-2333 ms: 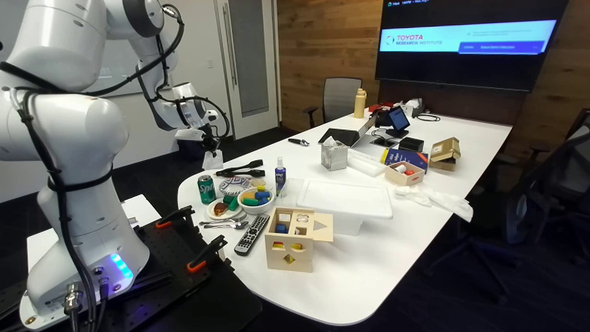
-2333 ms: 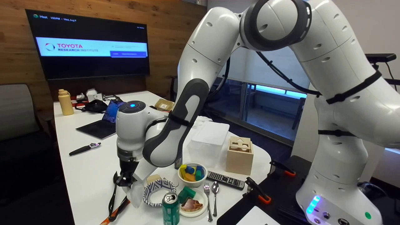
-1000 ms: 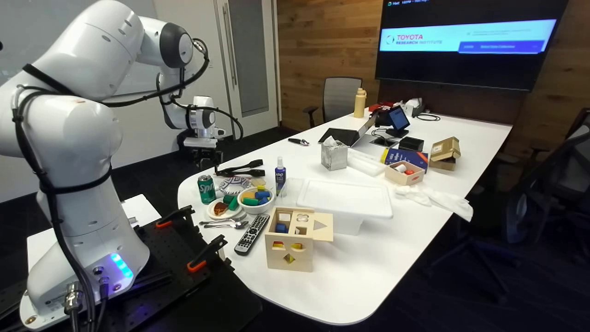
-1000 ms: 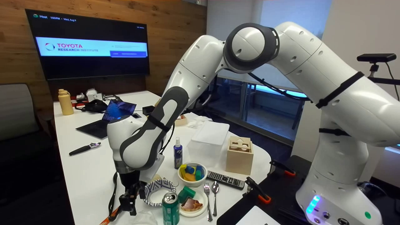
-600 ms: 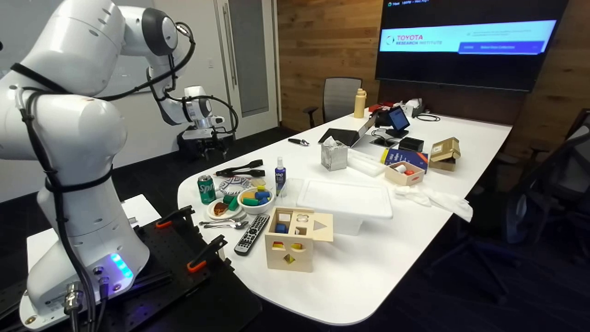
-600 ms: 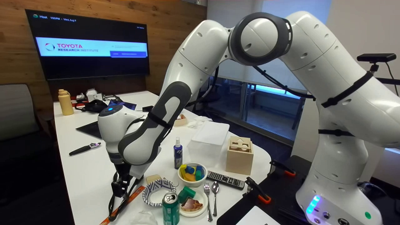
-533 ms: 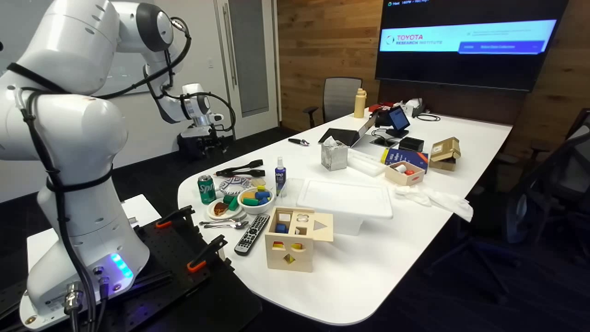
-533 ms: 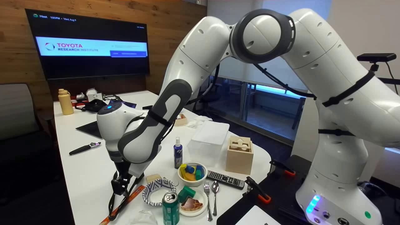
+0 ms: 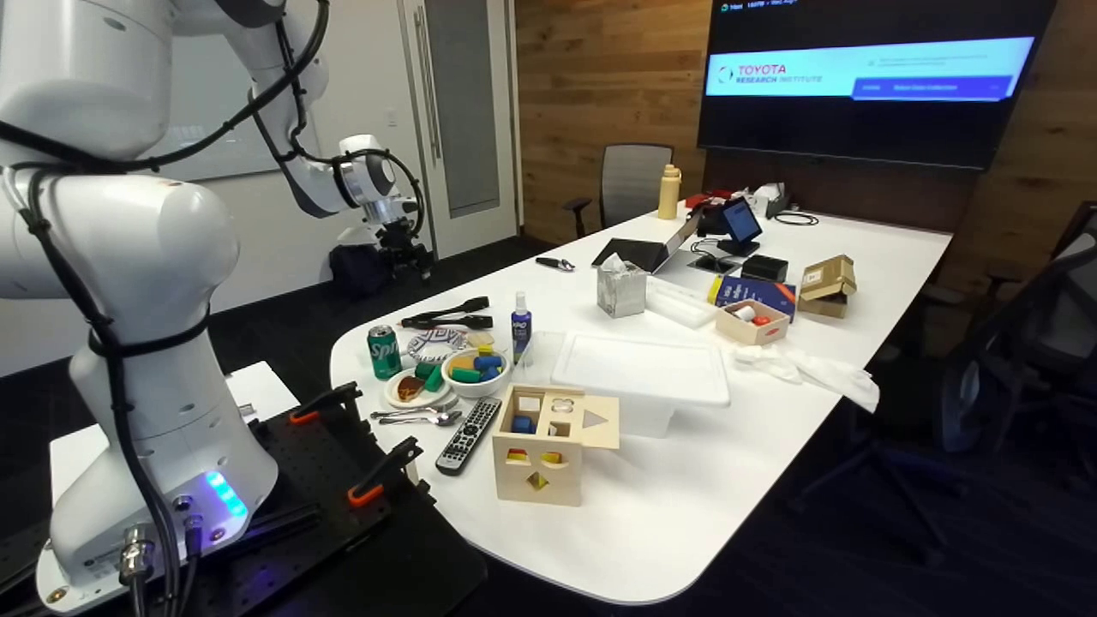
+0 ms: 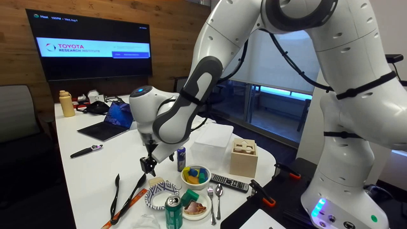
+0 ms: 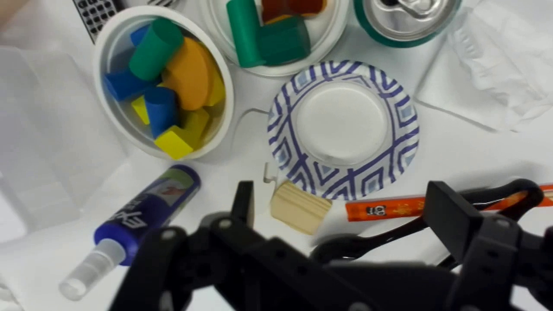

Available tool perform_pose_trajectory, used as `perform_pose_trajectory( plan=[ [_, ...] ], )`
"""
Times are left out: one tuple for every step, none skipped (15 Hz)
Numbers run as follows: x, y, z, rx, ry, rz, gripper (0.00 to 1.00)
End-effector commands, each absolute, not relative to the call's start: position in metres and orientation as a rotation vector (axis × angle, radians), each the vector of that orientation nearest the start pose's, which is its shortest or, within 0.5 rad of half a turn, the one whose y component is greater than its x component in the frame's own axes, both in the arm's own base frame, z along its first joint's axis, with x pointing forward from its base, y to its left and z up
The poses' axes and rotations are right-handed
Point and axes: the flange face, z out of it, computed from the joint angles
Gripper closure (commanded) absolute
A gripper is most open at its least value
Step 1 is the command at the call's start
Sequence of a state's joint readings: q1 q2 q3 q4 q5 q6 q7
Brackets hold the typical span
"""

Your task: Use the napkin to wipe the plate

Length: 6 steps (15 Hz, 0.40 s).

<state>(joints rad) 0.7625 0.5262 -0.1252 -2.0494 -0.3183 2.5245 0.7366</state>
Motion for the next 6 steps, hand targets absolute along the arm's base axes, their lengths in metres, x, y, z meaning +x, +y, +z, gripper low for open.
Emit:
perform_pose_trajectory(
  plan=[
    [0.458, 0.309, 0.197, -3.313, -0.251, -0.293, 0.0],
    [0.459, 0.302, 0.198, -3.305, -0.266, -0.307, 0.0],
    [0.459, 0.297, 0.199, -3.3, -0.275, -0.325, 0.0],
    [0.459, 0.294, 0.201, -3.298, -0.277, -0.323, 0.0],
    [0.46, 0.29, 0.201, -3.297, -0.28, -0.329, 0.0],
    [0.46, 0.288, 0.201, -3.301, -0.278, -0.329, 0.0]
  ],
)
